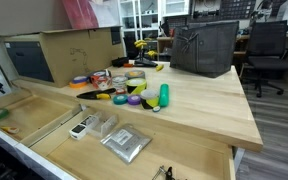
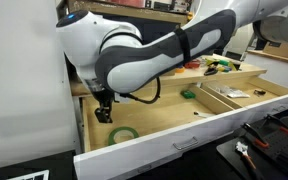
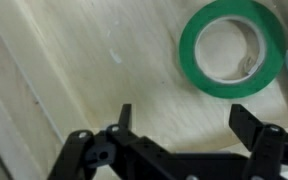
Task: Put the green tape in the left open drawer
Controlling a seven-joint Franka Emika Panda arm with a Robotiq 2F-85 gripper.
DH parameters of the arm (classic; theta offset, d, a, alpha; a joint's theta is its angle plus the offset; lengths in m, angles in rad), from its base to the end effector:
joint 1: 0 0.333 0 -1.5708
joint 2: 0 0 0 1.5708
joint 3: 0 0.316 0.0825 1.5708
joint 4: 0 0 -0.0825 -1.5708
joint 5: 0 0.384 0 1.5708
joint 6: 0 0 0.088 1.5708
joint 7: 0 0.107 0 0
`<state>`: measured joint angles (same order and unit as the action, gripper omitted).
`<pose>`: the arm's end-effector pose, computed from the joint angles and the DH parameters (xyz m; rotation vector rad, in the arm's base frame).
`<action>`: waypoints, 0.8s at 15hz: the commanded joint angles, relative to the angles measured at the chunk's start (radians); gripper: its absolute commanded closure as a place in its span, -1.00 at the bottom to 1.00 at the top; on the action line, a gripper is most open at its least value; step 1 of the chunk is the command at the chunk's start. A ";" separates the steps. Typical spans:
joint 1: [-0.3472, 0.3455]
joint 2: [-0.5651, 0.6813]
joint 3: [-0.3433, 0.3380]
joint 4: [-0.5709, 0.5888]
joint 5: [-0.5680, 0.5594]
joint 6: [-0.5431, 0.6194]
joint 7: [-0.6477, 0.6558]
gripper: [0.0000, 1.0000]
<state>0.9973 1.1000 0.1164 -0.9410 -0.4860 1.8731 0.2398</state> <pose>0.4019 0.6595 0.1892 2.4293 1.3318 0.1230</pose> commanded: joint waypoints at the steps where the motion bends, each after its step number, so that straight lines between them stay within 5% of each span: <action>1: -0.054 -0.034 -0.023 0.039 0.004 -0.042 -0.042 -1.00; 3: -0.094 -0.037 -0.040 0.046 0.010 -0.068 -0.041 -1.00; 4: -0.114 -0.036 -0.044 0.048 0.015 -0.087 -0.044 -0.50; 5: -0.136 -0.038 -0.046 0.042 0.020 -0.111 -0.054 -0.47; 12: -0.229 -0.057 0.043 -0.013 0.133 -0.166 -0.093 0.58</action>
<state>0.7872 1.0748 0.1169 -0.9093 -0.3952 1.7203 0.1946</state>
